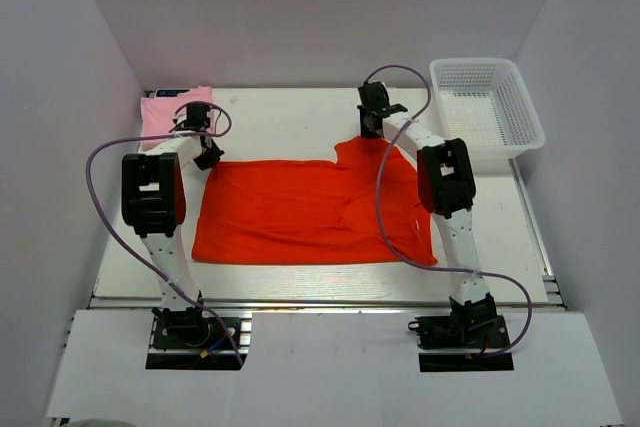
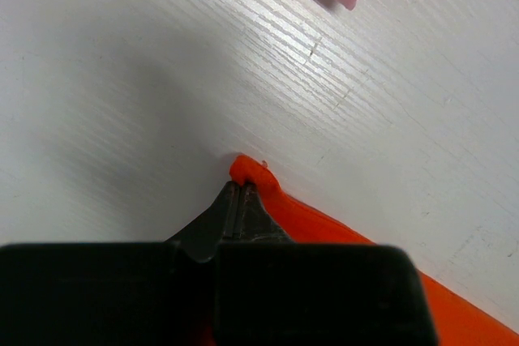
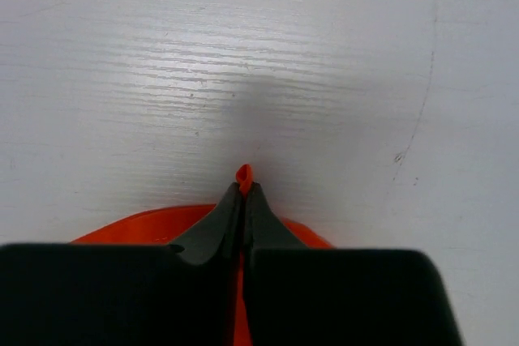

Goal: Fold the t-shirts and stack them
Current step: Grap the side of the flattened tshirt furthest away from the robot with both arms, then fold the other side of the tshirt into a rectangle

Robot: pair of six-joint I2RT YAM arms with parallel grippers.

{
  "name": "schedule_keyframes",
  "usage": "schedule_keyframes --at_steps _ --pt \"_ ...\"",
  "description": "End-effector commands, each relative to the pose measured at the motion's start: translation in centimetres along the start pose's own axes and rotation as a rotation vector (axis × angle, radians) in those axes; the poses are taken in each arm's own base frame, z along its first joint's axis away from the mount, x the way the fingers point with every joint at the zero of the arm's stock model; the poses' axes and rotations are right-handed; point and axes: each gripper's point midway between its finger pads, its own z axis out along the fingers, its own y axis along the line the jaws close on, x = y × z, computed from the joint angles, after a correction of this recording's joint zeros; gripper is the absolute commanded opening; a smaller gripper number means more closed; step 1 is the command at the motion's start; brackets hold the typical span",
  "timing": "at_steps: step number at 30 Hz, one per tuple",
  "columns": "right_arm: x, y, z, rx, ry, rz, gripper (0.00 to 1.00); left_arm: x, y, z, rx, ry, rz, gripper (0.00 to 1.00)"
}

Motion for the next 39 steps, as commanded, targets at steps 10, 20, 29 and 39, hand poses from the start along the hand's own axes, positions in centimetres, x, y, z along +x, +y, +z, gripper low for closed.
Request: schedule_keyframes --at_steps 10,20,29,39 --pt "-10.7 0.1 -7.4 -0.100 -0.339 -0.025 0.00 -4.1 -0.9 -5.7 0.100 -0.127 0.020 0.00" --pt "-8.1 0.8 -10.7 -0.215 -0.347 -0.066 0.00 -4.1 -0.7 -7.9 0.134 -0.153 0.032 0.00" --pt "-4.3 -0.2 -17.2 -0.278 -0.403 -0.075 0.00 -2.0 0.6 -9.4 0.134 -0.145 0.050 0.00" --pt "3.5 -2.9 -22.2 -0.266 -0.353 -0.005 0.00 0.9 4.1 -11.7 0.102 -0.180 0.042 0.00"
